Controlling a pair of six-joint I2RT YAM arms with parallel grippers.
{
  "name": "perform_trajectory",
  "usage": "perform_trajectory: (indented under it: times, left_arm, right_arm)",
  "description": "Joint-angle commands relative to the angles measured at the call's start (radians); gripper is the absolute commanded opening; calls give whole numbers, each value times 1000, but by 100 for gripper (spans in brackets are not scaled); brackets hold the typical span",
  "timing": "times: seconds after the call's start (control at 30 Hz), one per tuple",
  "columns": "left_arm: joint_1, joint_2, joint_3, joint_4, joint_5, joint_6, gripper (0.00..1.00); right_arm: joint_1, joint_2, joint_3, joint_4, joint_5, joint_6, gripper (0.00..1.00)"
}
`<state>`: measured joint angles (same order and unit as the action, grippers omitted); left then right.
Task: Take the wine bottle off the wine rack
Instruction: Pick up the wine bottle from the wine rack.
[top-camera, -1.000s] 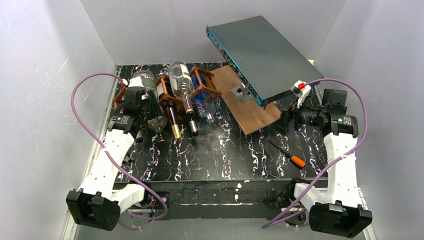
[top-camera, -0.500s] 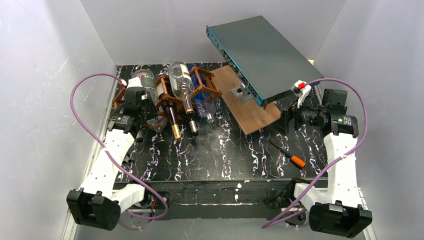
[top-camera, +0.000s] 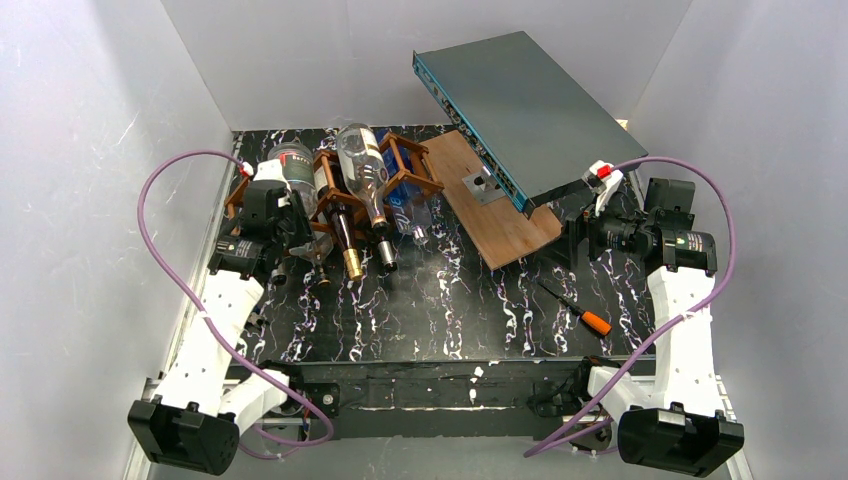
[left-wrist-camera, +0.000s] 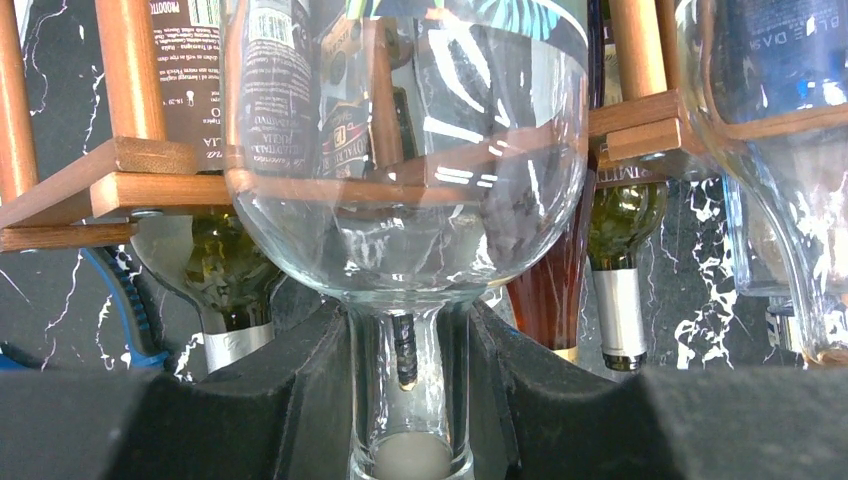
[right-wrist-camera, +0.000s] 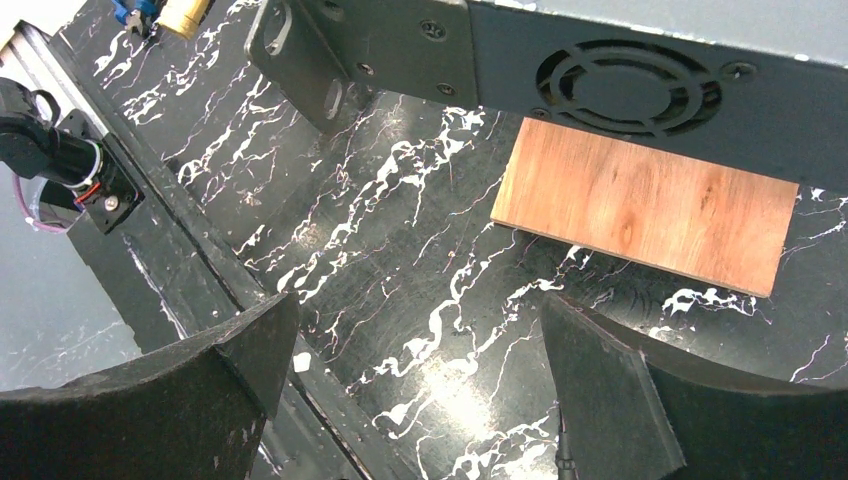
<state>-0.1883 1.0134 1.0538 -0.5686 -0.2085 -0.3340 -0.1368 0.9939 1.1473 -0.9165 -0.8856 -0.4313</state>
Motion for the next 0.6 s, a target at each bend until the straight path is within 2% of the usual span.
perform_trajectory:
  times: [0.0,0.57]
  left_arm:
    - [-6,-88,67,137,-11,42,0]
    - [-6,-166,77,167,-41,40,0]
  right_arm:
    - [-5,-17,-11,23,-10,5,100]
    - [-5,-19,-14,25,-11,5,100]
